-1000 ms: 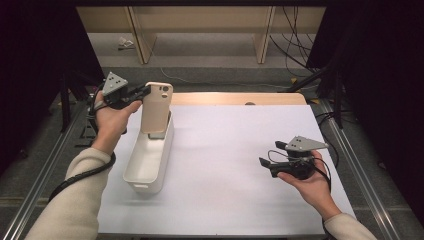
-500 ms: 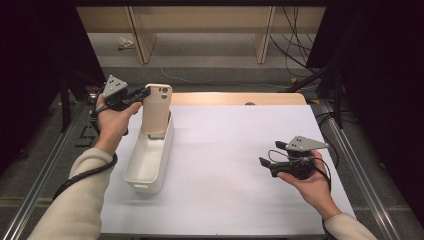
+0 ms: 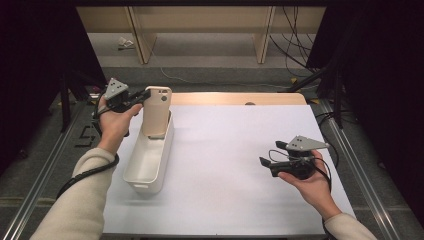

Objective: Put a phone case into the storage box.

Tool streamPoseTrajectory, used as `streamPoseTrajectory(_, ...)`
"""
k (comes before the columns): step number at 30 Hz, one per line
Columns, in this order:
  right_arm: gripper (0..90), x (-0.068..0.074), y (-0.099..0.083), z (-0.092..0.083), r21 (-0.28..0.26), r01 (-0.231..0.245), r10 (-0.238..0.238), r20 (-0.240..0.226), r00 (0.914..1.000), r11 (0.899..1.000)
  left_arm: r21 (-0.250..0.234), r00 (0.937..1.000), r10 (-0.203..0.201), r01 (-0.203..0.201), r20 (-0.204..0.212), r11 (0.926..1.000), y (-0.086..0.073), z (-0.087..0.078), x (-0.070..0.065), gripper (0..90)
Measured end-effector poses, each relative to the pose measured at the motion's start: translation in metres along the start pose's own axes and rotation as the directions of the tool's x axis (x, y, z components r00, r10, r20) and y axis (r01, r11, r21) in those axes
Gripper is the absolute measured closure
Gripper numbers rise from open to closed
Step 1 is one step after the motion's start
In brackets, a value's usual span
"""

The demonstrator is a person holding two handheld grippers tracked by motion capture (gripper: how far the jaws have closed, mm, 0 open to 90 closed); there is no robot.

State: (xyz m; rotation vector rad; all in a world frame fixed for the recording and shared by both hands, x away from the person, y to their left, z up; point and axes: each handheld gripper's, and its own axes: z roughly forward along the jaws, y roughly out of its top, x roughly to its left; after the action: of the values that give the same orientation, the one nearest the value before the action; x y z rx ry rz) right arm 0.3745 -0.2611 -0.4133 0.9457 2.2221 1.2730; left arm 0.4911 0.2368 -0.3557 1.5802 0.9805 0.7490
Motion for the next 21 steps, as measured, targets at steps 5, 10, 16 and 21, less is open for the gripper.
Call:
streamPoseTrajectory(5,17.9,0.000,0.000,0.000,-0.001,0.000,0.000,-0.001,1.0000,1.000,0.006,1.0000,-0.006,0.006,-0.003,1.0000,-0.003,0.001,0.001,81.7)
streamPoseTrajectory(10,17.9,0.000,0.000,0.000,-0.002,-0.002,0.002,0.001,1.0000,1.000,0.013,1.0000,-0.006,0.006,-0.001,0.9999,-0.006,0.002,0.002,81.7)
streamPoseTrajectory(16,17.8,0.000,0.000,0.000,-0.003,-0.003,0.003,0.000,1.0000,1.000,0.018,0.9999,-0.012,0.012,0.000,0.9998,-0.010,0.004,0.002,81.7)
streamPoseTrajectory(21,17.8,-0.001,0.000,0.000,-0.005,-0.003,0.003,0.002,1.0000,1.000,0.023,0.9999,-0.014,0.014,0.003,0.9996,-0.013,0.005,0.003,81.7)
